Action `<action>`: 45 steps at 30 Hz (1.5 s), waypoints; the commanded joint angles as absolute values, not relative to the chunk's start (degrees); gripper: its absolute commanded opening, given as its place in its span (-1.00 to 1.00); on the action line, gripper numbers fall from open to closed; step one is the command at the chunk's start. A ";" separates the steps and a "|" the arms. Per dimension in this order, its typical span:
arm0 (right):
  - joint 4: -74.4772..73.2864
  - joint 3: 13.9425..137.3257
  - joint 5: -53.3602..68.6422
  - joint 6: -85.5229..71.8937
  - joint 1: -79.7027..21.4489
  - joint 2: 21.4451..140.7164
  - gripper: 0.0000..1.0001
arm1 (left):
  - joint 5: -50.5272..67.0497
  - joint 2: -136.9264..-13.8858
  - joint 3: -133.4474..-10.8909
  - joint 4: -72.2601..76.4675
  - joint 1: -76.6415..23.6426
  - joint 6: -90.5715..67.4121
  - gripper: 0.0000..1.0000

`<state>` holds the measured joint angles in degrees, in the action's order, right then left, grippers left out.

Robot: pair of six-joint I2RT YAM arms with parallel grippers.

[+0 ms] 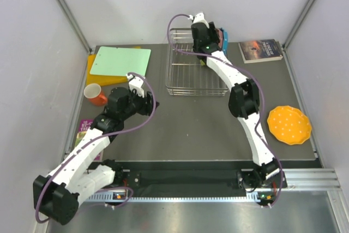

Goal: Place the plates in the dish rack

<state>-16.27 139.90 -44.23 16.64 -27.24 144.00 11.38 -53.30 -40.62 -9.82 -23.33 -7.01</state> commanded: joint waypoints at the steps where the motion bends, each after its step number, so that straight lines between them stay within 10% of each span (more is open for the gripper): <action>1: -6.87 137.38 -43.42 23.54 -29.53 131.15 0.16 | 13.01 -52.12 -41.92 -5.72 -23.12 -7.39 0.25; 20: -28.46 66.55 -12.50 44.99 7.37 66.82 0.64 | 14.41 -48.52 -45.00 -9.04 -23.29 0.09 0.28; 31: -34.20 37.81 -5.54 58.89 15.03 57.83 0.51 | 15.65 -51.06 -46.85 -14.33 -23.29 -0.53 0.23; 45: -22.51 39.29 -4.83 52.99 16.44 78.65 0.32 | 15.64 -51.68 -47.55 -16.87 -22.59 1.84 0.21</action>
<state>-27.99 37.65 -6.70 53.87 15.84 74.48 15.40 -51.66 -45.01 -16.71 -23.05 0.25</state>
